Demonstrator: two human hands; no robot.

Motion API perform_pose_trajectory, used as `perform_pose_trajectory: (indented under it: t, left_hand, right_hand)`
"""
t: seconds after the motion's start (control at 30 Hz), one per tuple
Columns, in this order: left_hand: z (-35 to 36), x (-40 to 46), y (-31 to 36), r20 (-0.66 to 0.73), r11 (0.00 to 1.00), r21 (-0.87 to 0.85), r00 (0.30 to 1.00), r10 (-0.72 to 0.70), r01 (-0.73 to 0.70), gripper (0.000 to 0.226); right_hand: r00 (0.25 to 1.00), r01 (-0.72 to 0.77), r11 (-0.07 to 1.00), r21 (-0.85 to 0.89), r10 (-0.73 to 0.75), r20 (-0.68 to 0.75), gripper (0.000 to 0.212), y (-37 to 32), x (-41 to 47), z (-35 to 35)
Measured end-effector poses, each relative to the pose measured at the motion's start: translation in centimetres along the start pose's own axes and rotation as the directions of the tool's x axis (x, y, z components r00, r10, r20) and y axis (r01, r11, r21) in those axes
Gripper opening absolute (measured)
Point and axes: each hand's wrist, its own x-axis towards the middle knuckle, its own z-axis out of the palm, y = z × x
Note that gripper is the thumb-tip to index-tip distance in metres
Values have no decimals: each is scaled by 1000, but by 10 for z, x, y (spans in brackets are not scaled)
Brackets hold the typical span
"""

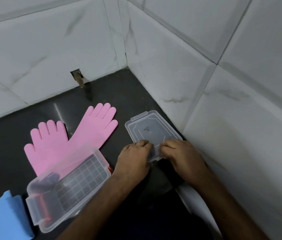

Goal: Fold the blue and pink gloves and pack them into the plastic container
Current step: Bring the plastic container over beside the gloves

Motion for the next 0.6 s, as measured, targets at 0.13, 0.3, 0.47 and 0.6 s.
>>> perform_pose_trajectory:
  t: [0.13,0.3,0.47,0.6]
  left_hand:
    - [9,7,-1,101,998,-33,993,-55,59,51]
    - [6,8,-5,72,994,-54,993,-94,98,53]
    - [-21,-12,-15,-142,977,-98,970,-200,187,52]
    - [-42,-46,-39,-273,936,-214,903,-332,280,51]
  right_hand:
    - [994,-28,1000,-8,29,109,15,11,4,15]
    - [992,-69,997,-26,71,106,21,9,6,18]
    - [998,-53,995,88,57,-35,25,-24,24,5]
    - [998,2,982,188,10,-67,31,-75,47,-7]
